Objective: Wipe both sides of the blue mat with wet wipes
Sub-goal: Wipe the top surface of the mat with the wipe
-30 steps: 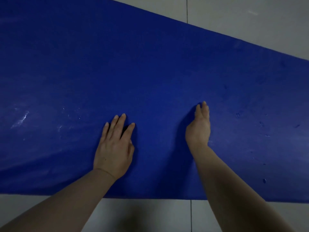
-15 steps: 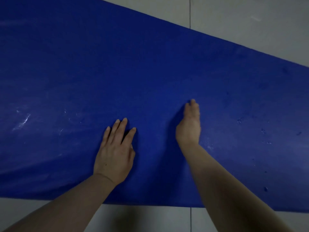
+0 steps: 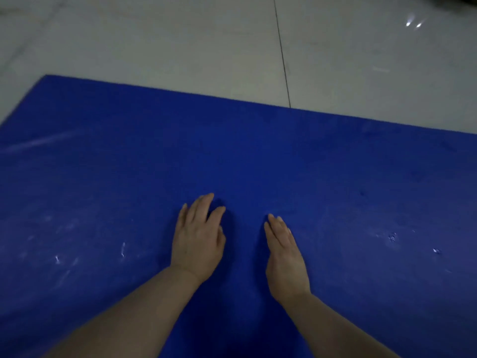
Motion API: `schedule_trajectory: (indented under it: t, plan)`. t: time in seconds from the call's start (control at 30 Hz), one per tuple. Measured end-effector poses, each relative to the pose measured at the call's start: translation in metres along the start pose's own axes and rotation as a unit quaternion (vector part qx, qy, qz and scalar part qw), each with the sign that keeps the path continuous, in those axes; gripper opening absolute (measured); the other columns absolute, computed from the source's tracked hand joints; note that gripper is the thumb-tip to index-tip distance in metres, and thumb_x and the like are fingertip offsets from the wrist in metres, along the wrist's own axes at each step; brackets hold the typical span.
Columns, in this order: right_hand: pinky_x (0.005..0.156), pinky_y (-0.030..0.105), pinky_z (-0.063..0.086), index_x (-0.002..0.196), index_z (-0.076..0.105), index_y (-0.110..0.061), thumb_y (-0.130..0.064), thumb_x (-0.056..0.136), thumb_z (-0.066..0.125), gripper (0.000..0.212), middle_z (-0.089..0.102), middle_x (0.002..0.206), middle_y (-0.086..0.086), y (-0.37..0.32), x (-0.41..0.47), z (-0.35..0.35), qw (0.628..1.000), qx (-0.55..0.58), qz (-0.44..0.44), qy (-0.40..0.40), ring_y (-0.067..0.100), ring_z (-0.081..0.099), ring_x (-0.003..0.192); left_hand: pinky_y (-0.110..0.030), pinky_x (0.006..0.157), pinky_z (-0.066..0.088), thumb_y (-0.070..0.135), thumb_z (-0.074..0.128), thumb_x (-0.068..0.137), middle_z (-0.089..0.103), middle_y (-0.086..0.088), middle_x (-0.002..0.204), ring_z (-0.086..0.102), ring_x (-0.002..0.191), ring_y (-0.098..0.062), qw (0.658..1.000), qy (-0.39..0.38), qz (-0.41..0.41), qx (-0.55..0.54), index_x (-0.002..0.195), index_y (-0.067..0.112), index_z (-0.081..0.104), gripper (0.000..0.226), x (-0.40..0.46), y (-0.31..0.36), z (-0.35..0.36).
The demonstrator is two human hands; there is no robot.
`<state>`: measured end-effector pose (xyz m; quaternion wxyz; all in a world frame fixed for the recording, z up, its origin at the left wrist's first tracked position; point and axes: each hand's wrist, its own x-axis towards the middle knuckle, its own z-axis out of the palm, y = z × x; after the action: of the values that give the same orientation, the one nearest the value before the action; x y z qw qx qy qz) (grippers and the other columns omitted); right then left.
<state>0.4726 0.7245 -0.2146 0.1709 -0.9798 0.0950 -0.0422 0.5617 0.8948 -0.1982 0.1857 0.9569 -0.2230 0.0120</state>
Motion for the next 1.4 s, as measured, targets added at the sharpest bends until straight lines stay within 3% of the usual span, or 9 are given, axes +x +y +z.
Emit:
schedule_trajectory:
  t: [0.17,0.6,0.73,0.83,0.93,1.07,1.13,1.3,1.4]
  plan:
    - [0.115,0.030,0.006,0.140,0.037,-0.008,0.017,0.056,0.072,0.094,0.033,0.149,-0.003,-0.001,-0.001,0.001,0.999,-0.018,0.000,-0.027,0.012,0.023,0.140,-0.051,0.114,0.028,0.034,0.029,0.091,0.042,-0.008,0.149,0.037,0.137,-0.024,0.996,-0.060,-0.001,0.063,0.133,0.016,0.057,0.053,0.013,-0.009,0.015]
    - [0.116,0.024,0.015,0.142,0.032,-0.013,0.020,0.061,0.049,0.089,0.013,0.157,-0.009,0.024,0.028,0.009,0.994,-0.001,-0.105,-0.006,0.009,0.011,0.145,-0.047,0.105,0.025,0.034,0.036,0.080,0.048,-0.005,0.145,0.041,0.134,-0.022,0.994,-0.095,-0.010,0.056,0.127,0.022,0.062,0.055,0.017,-0.006,0.005]
    - [0.118,0.026,0.012,0.143,0.036,-0.004,0.020,0.074,0.038,0.072,0.012,0.156,-0.004,0.039,0.056,-0.005,0.997,-0.049,0.004,0.051,0.004,-0.001,0.144,-0.048,0.106,0.024,0.034,0.037,0.080,0.047,-0.005,0.145,0.041,0.135,-0.021,0.993,-0.105,-0.011,0.056,0.128,0.023,0.061,0.055,0.019,-0.007,0.005]
    - [0.118,0.027,0.014,0.140,0.039,-0.001,0.018,0.076,0.052,0.068,0.020,0.153,0.004,0.024,0.083,-0.008,0.993,-0.018,0.112,0.031,0.014,0.015,0.142,-0.048,0.107,0.023,0.034,0.036,0.081,0.046,-0.006,0.146,0.037,0.136,-0.021,0.994,-0.094,-0.006,0.063,0.130,0.021,0.060,0.056,0.018,-0.008,0.008]
    - [0.113,0.031,0.019,0.132,0.050,0.004,0.012,0.066,0.065,0.068,0.043,0.143,0.019,0.000,0.097,0.008,0.998,-0.026,0.054,0.036,0.028,0.035,0.135,-0.049,0.107,0.024,0.033,0.035,0.081,0.046,-0.007,0.146,0.037,0.135,-0.022,0.994,-0.085,-0.003,0.063,0.130,0.019,0.060,0.057,0.018,-0.009,0.010]
    - [0.109,0.044,0.029,0.134,0.050,-0.004,0.013,0.062,0.069,0.076,0.041,0.146,0.012,-0.011,0.101,0.001,0.994,-0.040,-0.102,-0.023,0.027,0.038,0.135,-0.049,0.109,0.023,0.033,0.034,0.081,0.045,-0.007,0.147,0.037,0.135,-0.023,0.994,-0.085,-0.002,0.063,0.130,0.017,0.060,0.058,0.018,-0.009,0.012]
    - [0.111,0.040,0.024,0.135,0.048,-0.003,0.009,0.062,0.068,0.076,0.038,0.147,0.011,0.016,0.109,-0.013,0.994,-0.101,-0.050,-0.017,0.028,0.039,0.135,-0.049,0.110,0.023,0.034,0.033,0.082,0.045,-0.008,0.147,0.037,0.135,-0.024,0.994,-0.084,-0.001,0.065,0.131,0.017,0.060,0.058,0.018,-0.009,0.012]
    - [0.119,0.031,0.006,0.149,0.019,-0.007,0.013,0.087,0.035,0.067,0.005,0.159,0.005,0.070,0.126,-0.032,0.980,-0.112,0.161,0.038,0.020,0.002,0.146,-0.048,0.110,0.021,0.034,0.033,0.082,0.046,-0.008,0.146,0.038,0.134,-0.024,0.996,-0.071,-0.003,0.062,0.130,0.016,0.060,0.057,0.018,-0.008,0.011]
    - [0.119,0.033,-0.002,0.150,0.005,-0.004,0.003,0.091,0.034,0.066,-0.004,0.159,0.011,0.011,0.131,-0.021,0.996,-0.076,0.043,-0.009,0.026,-0.003,0.146,-0.047,0.110,0.021,0.032,0.033,0.081,0.047,-0.008,0.144,0.039,0.134,-0.024,0.996,-0.065,-0.002,0.058,0.128,0.016,0.061,0.057,0.018,-0.008,0.011]
